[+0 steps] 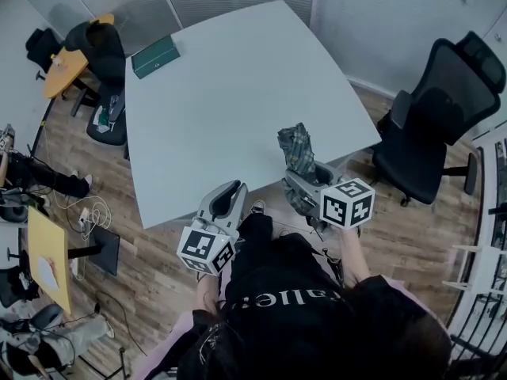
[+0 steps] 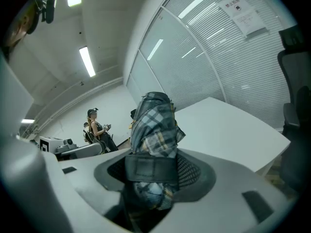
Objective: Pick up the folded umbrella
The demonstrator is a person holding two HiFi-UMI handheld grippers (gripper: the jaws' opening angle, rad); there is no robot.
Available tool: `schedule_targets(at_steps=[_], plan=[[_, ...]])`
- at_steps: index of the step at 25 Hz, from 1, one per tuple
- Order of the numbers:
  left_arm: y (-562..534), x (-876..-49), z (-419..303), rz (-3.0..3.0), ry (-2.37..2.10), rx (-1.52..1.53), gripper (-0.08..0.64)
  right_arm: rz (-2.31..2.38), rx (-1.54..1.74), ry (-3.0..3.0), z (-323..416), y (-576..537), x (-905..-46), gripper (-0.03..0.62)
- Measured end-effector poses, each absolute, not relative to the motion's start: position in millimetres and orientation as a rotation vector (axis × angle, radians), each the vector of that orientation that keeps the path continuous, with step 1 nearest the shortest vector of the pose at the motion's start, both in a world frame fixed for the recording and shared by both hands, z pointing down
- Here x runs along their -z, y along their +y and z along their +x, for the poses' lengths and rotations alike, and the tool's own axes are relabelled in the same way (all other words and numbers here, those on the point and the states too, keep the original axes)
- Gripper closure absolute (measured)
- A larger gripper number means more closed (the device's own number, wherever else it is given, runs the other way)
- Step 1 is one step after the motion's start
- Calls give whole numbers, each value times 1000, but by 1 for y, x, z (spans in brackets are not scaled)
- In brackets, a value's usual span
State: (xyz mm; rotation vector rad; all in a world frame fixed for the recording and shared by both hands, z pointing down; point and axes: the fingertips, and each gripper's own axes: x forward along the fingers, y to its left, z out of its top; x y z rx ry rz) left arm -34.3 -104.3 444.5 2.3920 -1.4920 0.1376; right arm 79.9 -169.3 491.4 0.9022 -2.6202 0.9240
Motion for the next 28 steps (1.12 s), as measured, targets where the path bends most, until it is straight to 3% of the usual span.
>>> schedule_targets(at_steps=[28], plan=[[-47,-433,-98,2344,-1568,-134,509,791,-998,-2654,13,-102,-471,356]])
